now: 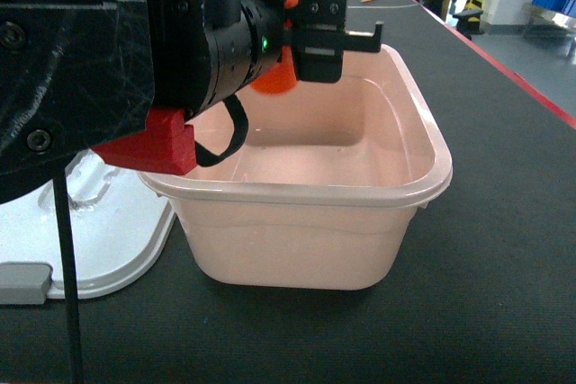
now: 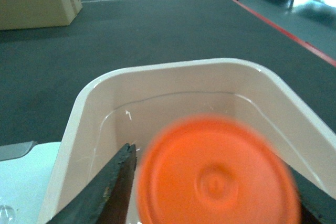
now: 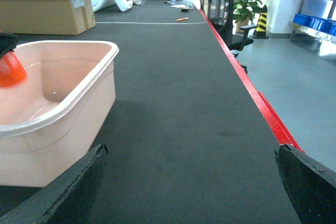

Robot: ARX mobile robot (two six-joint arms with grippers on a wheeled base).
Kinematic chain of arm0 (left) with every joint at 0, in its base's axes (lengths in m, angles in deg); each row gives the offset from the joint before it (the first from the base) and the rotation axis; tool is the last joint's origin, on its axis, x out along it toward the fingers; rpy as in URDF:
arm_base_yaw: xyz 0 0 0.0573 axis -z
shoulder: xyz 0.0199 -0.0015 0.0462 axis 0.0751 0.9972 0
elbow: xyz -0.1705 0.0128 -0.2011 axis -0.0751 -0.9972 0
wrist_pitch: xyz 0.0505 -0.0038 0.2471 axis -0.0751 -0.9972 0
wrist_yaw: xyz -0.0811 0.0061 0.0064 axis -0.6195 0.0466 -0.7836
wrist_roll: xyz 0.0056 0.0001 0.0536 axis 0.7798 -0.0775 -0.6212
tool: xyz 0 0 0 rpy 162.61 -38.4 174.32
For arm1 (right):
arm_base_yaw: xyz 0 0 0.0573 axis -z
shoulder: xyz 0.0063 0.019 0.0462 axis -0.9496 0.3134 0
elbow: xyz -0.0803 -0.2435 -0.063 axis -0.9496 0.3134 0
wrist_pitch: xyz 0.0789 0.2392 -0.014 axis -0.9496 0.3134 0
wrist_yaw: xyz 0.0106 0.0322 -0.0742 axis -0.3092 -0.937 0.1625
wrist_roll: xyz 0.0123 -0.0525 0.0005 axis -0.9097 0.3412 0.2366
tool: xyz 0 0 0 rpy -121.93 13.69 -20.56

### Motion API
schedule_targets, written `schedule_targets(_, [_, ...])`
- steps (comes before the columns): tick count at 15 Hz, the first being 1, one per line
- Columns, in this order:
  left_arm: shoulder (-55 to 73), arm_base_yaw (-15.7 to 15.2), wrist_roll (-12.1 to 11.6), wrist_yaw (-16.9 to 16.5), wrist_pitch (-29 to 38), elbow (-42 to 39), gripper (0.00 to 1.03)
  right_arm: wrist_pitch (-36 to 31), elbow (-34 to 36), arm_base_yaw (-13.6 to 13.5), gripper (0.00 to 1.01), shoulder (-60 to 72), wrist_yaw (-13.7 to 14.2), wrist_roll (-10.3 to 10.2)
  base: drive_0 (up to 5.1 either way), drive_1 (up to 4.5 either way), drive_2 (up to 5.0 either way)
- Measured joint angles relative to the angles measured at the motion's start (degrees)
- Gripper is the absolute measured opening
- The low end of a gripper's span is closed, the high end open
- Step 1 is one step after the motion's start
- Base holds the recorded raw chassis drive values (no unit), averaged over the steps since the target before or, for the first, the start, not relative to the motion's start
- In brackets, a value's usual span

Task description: Pick capacitor and pack into box

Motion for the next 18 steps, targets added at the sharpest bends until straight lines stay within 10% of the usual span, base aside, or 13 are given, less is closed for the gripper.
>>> schedule_targets(4, [-5.03, -5.53, 2.58, -0.24, 0.96, -2.14, 0.98, 0.0, 0.0, 0.0, 0.98, -0.02, 0.0, 0.0, 0.0, 0.0, 0.0])
schedule_targets(8, [-14.88, -25.18, -0.57, -7.91, 5.88, -11.28, 0.98, 0.0, 0.0, 0.0, 0.98, 0.0, -0.02, 0.0, 0.0, 0.0, 0.0])
schedule_targets(13, [-4.09, -31.85, -2.51, -15.54, 14.47, -19.08, 0.98, 0.0, 0.0, 0.0, 0.98, 0.0, -0.02, 0.0, 0.0, 0.0, 0.0])
schedule_targets(18, [22.58, -32.13, -3.28, -18.14, 22.51, -7.63, 0.98, 0.0, 0.0, 0.0, 0.98, 0.0, -0.02, -0.02, 0.0, 0.0, 0.0])
